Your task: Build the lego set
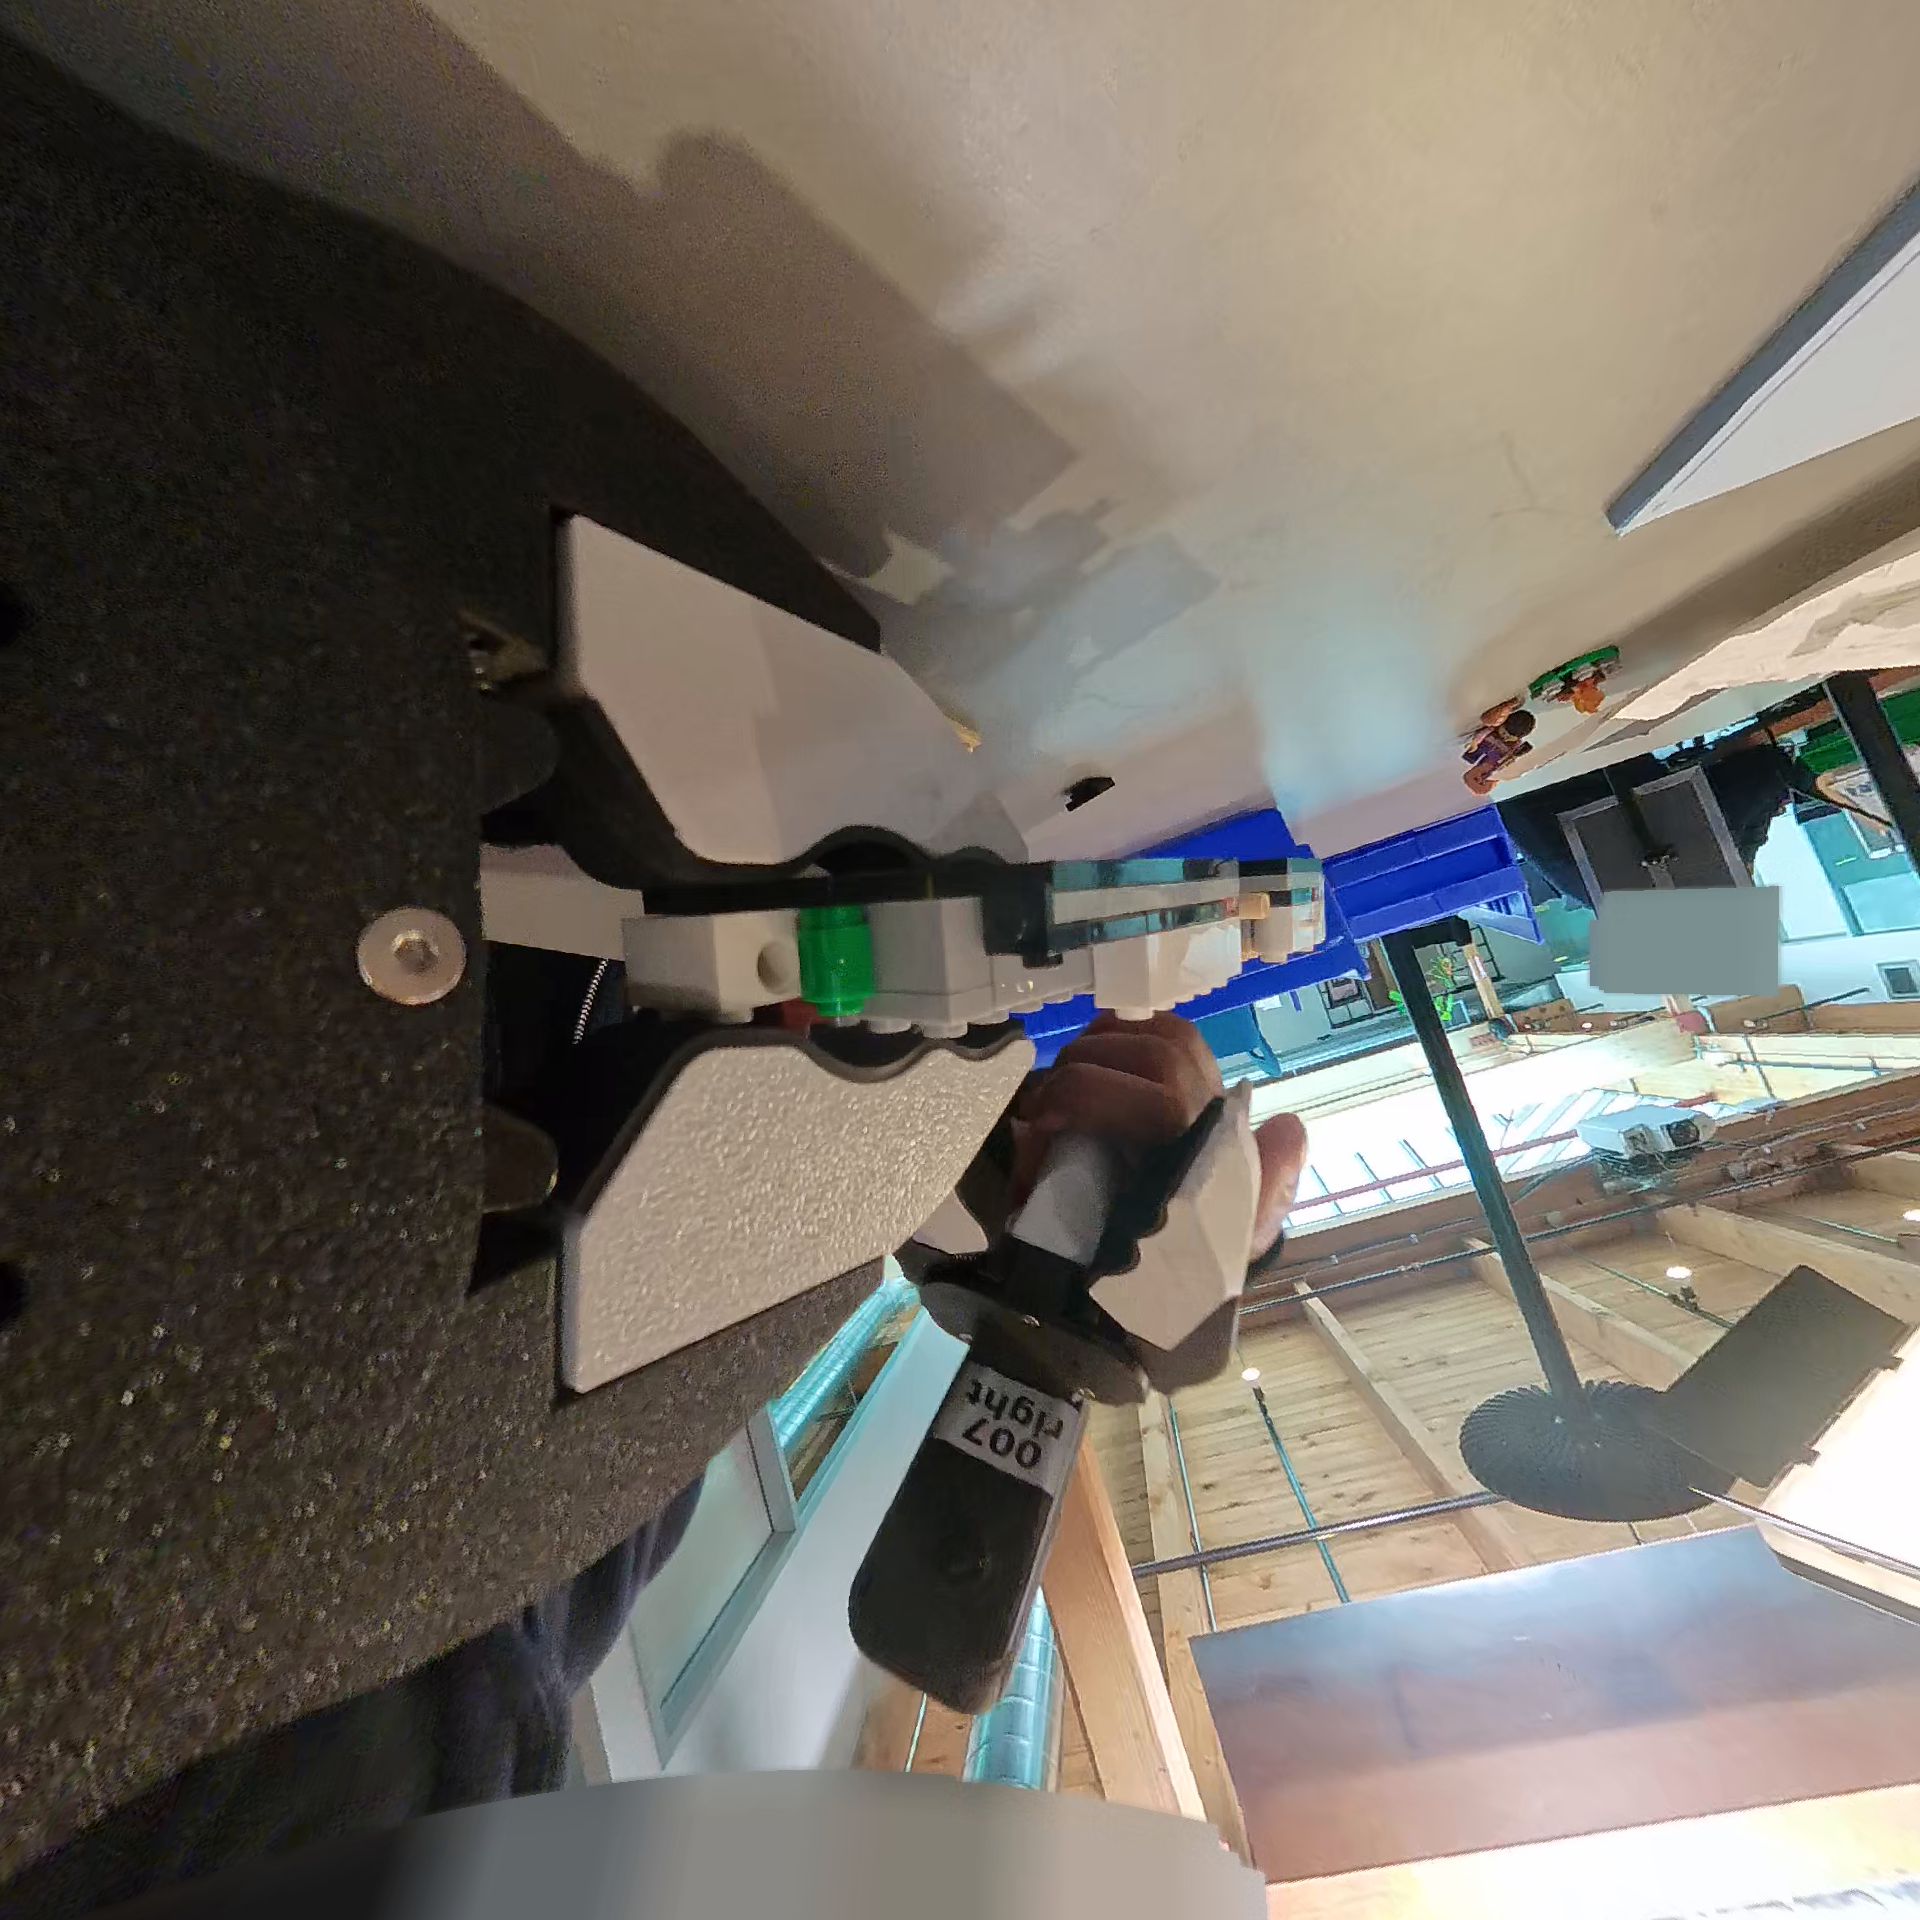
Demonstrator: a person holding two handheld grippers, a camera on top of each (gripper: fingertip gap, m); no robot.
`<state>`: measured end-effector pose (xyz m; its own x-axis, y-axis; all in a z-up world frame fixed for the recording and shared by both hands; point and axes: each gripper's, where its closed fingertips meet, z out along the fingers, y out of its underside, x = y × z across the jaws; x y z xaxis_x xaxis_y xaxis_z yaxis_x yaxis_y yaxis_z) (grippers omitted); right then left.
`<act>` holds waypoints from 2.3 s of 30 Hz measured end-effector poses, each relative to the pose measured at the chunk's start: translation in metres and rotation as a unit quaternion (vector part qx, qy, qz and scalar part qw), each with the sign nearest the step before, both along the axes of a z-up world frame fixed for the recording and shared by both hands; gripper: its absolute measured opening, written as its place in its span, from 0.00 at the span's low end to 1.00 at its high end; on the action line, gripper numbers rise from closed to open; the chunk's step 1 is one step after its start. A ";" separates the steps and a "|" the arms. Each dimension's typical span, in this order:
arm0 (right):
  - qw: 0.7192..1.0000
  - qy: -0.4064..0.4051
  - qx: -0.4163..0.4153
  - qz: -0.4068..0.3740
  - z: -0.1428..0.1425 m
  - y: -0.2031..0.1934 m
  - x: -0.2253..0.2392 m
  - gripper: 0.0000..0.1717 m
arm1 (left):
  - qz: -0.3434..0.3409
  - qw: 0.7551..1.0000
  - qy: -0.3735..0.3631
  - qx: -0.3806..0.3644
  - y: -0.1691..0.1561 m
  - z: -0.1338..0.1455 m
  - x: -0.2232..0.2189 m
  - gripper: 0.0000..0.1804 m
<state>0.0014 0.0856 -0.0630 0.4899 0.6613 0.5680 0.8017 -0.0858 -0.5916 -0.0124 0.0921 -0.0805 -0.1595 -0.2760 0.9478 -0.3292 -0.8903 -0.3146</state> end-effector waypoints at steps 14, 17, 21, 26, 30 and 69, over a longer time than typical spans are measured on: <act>0.989 -0.010 -0.134 0.055 -0.025 0.009 -0.006 0.37 | -0.042 0.999 0.018 0.021 -0.012 -0.005 0.015 0.14; 0.989 -0.010 -0.140 0.053 -0.028 0.009 -0.006 0.37 | -0.046 0.998 0.021 0.024 -0.014 -0.006 0.015 0.14; 0.988 -0.021 -0.140 0.053 -0.032 0.010 -0.010 0.37 | -0.043 0.998 0.024 0.026 -0.015 -0.007 0.015 0.14; 0.989 -0.023 -0.135 0.049 -0.033 0.011 -0.011 0.37 | -0.035 0.999 0.023 0.022 -0.013 -0.006 0.013 0.15; 0.990 -0.014 -0.133 0.042 -0.030 0.012 -0.011 0.35 | -0.031 0.999 0.018 0.019 -0.012 -0.005 0.012 0.14; 0.992 0.004 -0.124 0.031 -0.026 0.020 -0.020 0.34 | -0.013 0.999 0.001 0.040 -0.011 -0.001 0.009 0.20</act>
<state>-0.0185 0.1052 -0.0895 0.4475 0.8091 0.3810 0.8052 -0.1792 -0.5652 -0.0038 0.0815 -0.0812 -0.1661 -0.3460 0.9234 -0.3531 -0.8535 -0.3833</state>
